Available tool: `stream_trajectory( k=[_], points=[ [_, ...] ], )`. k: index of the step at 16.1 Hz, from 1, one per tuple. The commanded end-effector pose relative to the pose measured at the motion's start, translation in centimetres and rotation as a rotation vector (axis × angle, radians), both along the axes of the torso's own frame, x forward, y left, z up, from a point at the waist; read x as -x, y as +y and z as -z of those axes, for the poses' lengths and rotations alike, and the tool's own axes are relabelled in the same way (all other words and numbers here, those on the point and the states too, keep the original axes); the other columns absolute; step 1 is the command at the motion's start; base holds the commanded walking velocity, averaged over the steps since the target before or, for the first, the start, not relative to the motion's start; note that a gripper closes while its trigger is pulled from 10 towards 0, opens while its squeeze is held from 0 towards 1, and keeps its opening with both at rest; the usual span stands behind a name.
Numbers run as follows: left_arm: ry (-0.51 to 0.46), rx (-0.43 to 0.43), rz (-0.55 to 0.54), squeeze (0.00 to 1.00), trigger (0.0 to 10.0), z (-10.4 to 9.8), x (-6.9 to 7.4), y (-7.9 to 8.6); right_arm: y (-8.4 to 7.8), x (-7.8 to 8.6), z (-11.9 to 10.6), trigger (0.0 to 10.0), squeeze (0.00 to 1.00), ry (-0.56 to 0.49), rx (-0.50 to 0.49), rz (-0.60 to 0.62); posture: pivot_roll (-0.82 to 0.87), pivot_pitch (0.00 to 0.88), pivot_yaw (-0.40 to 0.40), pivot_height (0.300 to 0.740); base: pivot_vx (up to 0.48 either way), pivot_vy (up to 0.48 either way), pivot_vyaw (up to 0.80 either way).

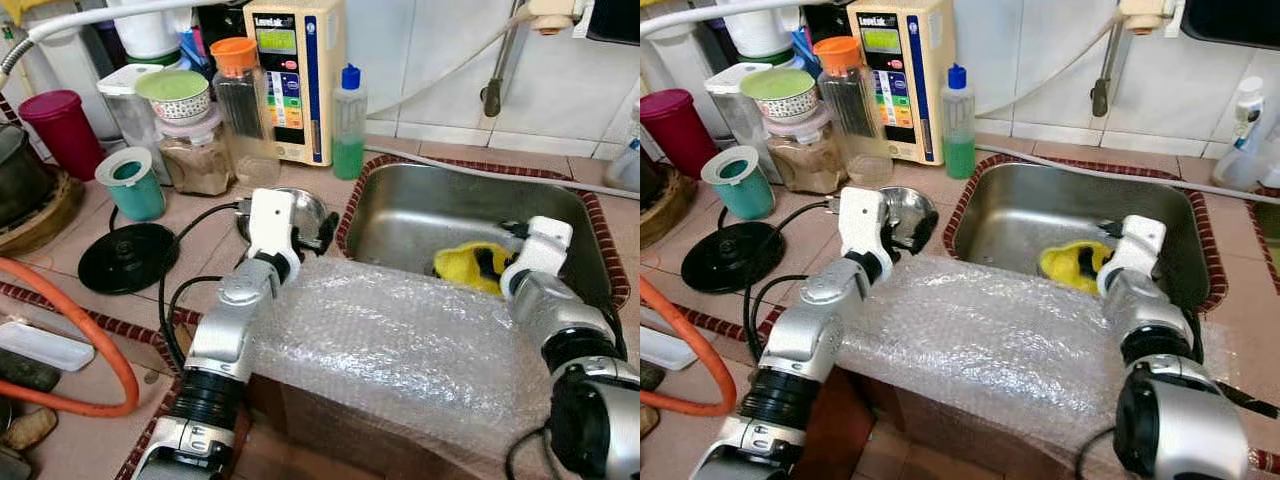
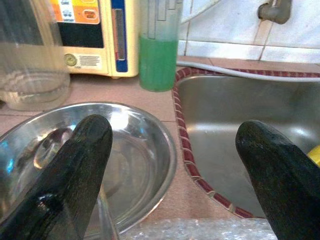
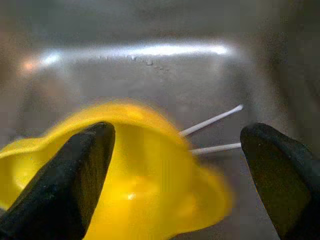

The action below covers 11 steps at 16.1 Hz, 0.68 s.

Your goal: Kitchen organization

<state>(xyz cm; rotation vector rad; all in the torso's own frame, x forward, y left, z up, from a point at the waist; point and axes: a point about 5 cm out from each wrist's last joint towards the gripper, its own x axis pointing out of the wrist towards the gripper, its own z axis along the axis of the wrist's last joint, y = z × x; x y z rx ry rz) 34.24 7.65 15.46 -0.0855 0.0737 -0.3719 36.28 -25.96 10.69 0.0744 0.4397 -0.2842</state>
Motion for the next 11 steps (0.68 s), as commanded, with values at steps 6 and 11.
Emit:
stream_trajectory(
  k=[6,11],
  points=[
    [-0.019,-0.019,-0.011,0.0,10.0,-0.4,-0.2,0.2,-1.8,0.0,-1.4,10.0,0.0,-0.115,-0.175,0.125,-0.03,0.0,0.094,0.74,0.0,0.0,0.0],
    [-0.032,-0.027,-0.185,0.0,10.0,-0.6,-0.8,2.4,-0.1,-0.4,-1.7,10.0,0.0,-0.093,0.061,-0.114,-0.03,0.0,0.094,0.74,0.0,0.0,0.0]
  ],
)
